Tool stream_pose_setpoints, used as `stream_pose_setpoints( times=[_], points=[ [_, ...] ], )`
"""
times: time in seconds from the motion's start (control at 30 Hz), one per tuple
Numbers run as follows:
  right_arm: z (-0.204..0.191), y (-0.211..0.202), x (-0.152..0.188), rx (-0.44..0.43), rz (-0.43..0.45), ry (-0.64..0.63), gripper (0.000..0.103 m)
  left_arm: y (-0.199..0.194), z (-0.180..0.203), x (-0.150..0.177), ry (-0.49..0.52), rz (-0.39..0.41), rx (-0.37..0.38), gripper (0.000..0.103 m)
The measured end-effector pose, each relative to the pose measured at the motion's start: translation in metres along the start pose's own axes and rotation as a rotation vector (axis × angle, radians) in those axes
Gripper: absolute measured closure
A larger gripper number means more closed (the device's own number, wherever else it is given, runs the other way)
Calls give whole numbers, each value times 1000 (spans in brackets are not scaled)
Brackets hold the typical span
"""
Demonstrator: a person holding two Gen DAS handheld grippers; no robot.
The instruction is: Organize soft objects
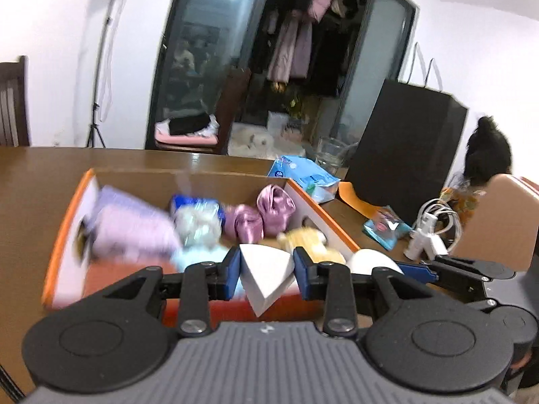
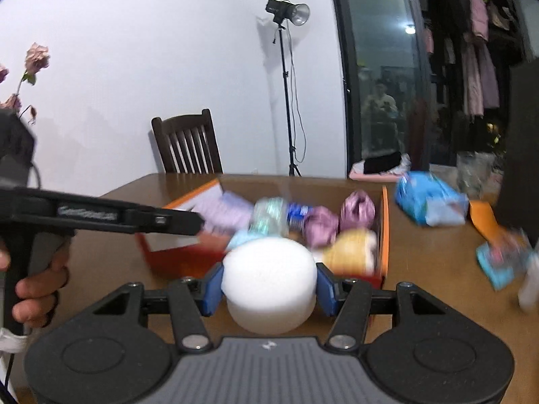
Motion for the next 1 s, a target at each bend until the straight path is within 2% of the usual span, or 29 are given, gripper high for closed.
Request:
stream_pose_setpoints(
  times=[0.07,0.13,0.27,0.33,0.37,0.4,0.47,0.53,0.6,0.73,0.8,1.0],
  points=[
    [9,31,-22,-10,-37,-10,48,39,-10,-19,-17,-55,9,69],
    [15,63,-38,-2,-81,-25,48,80,-23,-33,-40,-119,-14,69],
    [21,132,-59,54,-209,-101,48,146,-39,-36,-32,-233,-73,67],
    [28,161,-64,60,-271,-85,48,163,-46,-32,-26,-272,-95,66],
    [33,176,-63,68,-307,-72,48,164,-49,-32,-36,-279,-101,63],
    [36,186,-61,77,-322,-71,47,162,-53,-32,-45,-265,-94,55],
    [42,203,-58,88,-359,-52,46,160,-58,-30,-62,-249,-81,45],
    [45,204,-59,77,-371,-16,40,157,-59,-28,-63,-247,-64,41],
    [45,204,-59,53,-391,-4,33,154,-57,-29,-50,-236,-68,31],
    [41,202,-57,70,-390,-32,29,148,-54,-32,-41,-226,-82,29],
    [40,197,-56,77,-383,-40,28,141,-51,-35,-31,-216,-88,25],
    [39,165,-74,93,-325,-29,27,89,-39,-56,10,-148,-94,23]
  ],
)
Point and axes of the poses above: each gripper's, at about its wrist camera, not at the fingertips, and y roughly the way its jaws point, z to its right, x to its underside, the point moved 4 cm from there along y, roughly the way its jaws point, and after that the axes turned 6 degrees about y, right-handed, at the moved point
